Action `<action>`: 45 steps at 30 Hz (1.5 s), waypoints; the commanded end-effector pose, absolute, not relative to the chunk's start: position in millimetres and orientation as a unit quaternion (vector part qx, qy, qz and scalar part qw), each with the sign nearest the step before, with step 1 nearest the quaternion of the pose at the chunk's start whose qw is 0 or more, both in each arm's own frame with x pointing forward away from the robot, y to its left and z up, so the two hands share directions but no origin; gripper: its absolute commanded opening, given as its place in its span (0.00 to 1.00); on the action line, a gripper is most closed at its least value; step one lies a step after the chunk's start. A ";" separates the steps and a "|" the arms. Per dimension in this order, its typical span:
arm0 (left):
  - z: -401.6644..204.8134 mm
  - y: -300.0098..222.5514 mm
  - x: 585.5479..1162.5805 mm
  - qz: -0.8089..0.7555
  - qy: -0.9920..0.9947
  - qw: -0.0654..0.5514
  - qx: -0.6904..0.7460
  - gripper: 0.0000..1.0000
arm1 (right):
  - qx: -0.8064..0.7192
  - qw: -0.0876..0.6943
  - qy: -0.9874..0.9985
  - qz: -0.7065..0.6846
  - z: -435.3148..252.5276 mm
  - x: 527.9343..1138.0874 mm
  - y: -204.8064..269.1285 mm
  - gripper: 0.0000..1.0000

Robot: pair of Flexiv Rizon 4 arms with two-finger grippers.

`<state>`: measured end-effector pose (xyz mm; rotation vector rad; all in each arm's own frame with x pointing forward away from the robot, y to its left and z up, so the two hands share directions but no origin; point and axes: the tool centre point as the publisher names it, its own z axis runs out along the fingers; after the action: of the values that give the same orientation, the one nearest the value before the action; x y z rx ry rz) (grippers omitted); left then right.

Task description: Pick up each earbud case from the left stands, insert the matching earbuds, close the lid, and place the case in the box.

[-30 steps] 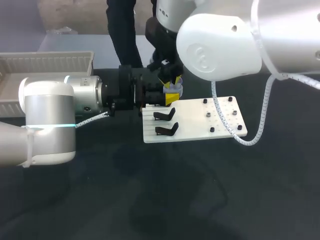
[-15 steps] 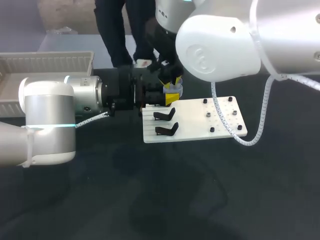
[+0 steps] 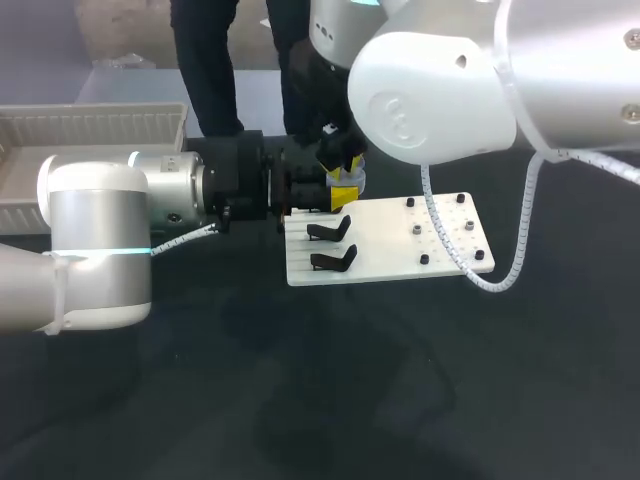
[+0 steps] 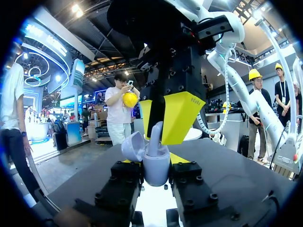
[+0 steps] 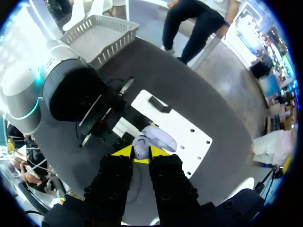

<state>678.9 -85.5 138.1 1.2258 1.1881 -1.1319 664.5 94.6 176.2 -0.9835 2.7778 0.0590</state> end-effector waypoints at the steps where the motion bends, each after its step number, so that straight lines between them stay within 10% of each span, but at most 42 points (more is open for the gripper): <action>1: 137.3 -85.8 677.8 -0.470 0.495 0.524 0.510 0.00 | -0.334 0.092 0.938 0.019 175.5 667.6 97.6 0.00; 30: 137.3 -85.8 677.8 -0.470 0.495 0.524 0.510 0.00 | -0.343 0.083 0.936 0.004 172.1 669.6 95.7 0.00; 45: 137.3 -85.8 677.8 -0.470 0.495 0.524 0.510 0.00 | -0.344 0.080 0.936 0.005 170.4 668.9 95.1 0.27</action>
<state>679.2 -85.7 136.6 1.2250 1.1883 -1.1314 666.3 95.0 172.4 -1.0263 2.7954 0.0185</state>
